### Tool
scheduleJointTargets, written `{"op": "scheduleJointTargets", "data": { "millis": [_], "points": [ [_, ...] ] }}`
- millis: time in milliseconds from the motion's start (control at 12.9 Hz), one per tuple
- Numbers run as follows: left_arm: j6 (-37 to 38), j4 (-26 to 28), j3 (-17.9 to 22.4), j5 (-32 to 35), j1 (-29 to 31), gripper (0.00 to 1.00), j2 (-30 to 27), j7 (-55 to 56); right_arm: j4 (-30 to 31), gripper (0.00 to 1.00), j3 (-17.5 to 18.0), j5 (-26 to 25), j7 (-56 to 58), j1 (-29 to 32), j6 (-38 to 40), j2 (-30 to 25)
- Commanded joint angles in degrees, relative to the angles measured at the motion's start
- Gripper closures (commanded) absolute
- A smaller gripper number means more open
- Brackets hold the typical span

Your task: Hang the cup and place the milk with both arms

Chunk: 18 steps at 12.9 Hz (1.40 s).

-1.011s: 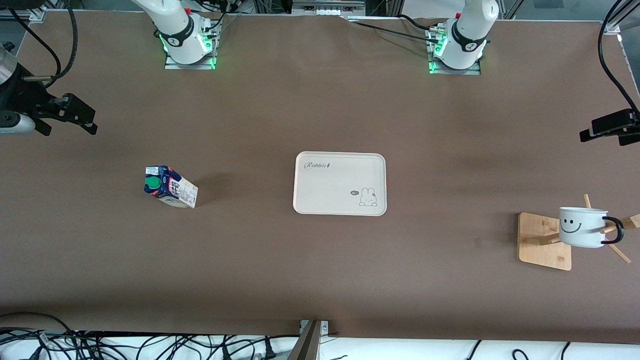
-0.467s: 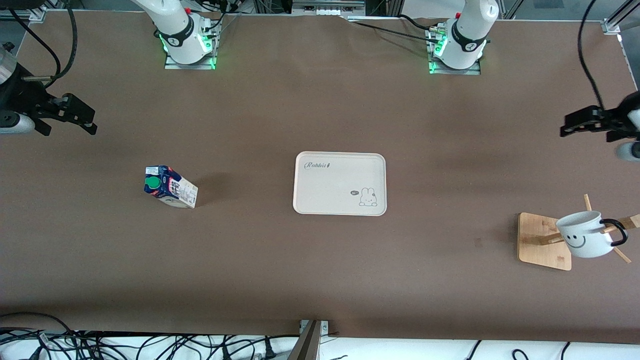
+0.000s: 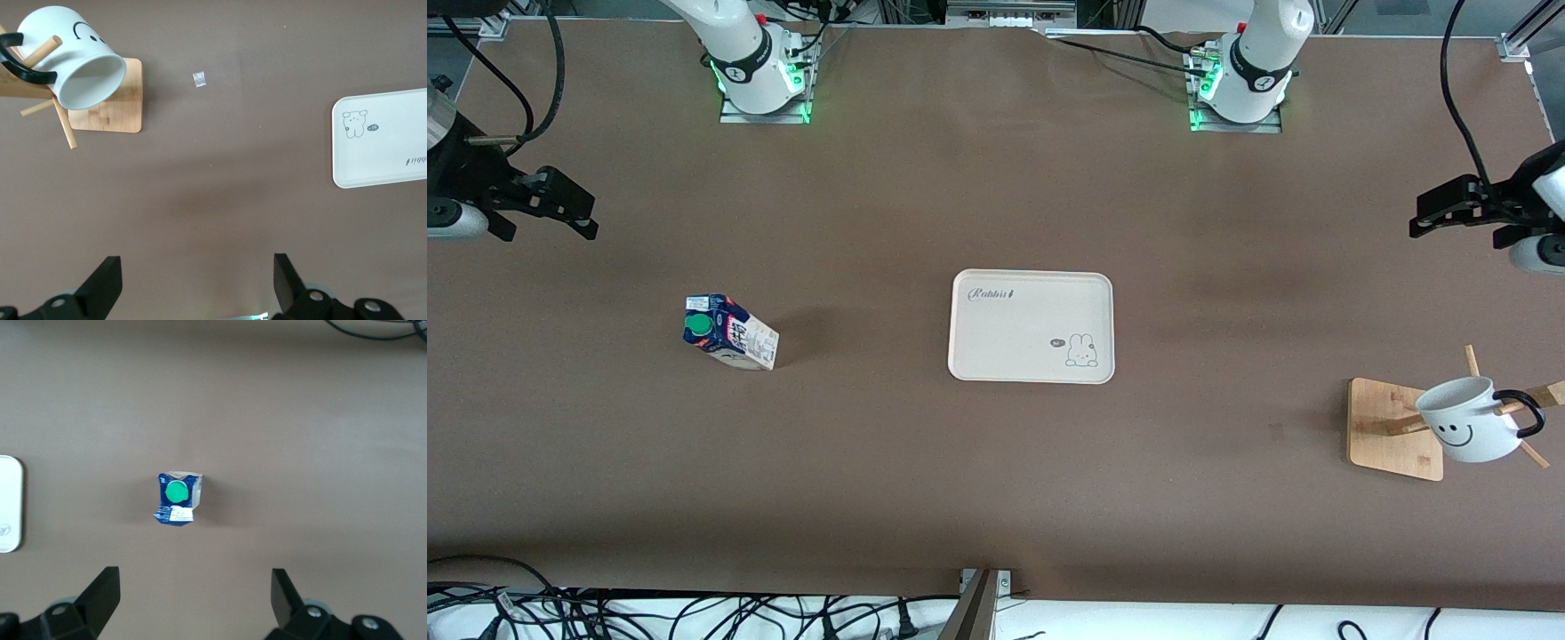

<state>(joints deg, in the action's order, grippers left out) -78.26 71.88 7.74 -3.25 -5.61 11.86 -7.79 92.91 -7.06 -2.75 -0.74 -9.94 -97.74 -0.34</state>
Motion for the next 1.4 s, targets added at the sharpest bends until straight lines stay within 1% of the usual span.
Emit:
{"op": "scheduleJointTargets", "data": {
  "millis": [0,78,156,233,311,389,467,700,933,1322],
  "points": [
    [-6.8,11.0,0.3,-0.7,-0.8,0.0,-7.5,1.5,0.2,0.0,0.5,-2.3,0.0,0.1,-0.5,0.2],
    [-7.9,12.8,0.3,-0.4,-1.1,0.0,-8.9,4.6,0.2,0.0,0.5,-2.3,0.0,0.1,-0.8,0.3],
    [-7.5,13.0,0.5,-0.3,-2.0,0.0,-9.0,7.2,0.1,0.0,0.5,-2.3,0.0,0.1,-1.2,0.3],
    [-6.9,13.0,1.7,-0.2,-3.0,0.0,-9.1,8.6,-0.2,0.0,0.5,-1.9,0.0,0.0,-1.4,0.3],
    [-6.7,13.0,4.4,-0.4,-4.5,0.0,-9.1,8.4,-0.2,0.0,0.5,-1.7,-0.1,0.0,-1.5,0.5],
    [-6.4,13.2,8.1,-1.1,-6.3,0.0,-9.1,7.9,-0.3,0.0,0.5,-1.6,-0.1,0.0,-1.6,0.6],
    [-6.2,13.8,9.0,-1.1,-6.9,0.0,-9.1,6.8,-0.4,0.0,0.5,-1.5,-0.1,0.0,-1.5,0.6],
    [-5.9,13.5,8.3,-0.4,-6.9,0.0,-9.1,2.1,-0.3,0.0,0.5,-1.1,-0.1,0.1,-1.5,0.6],
    [-4.6,12.6,8.3,1.8,-6.7,0.0,-8.9,2.3,-0.3,0.0,0.5,1.2,-0.1,0.2,-1.4,0.6],
    [-2.9,12.2,8.5,1.9,-6.4,0.0,-8.8,2.2,-0.3,0.0,0.6,1.8,-0.1,-0.3,-1.9,1.1]
  ]
}}
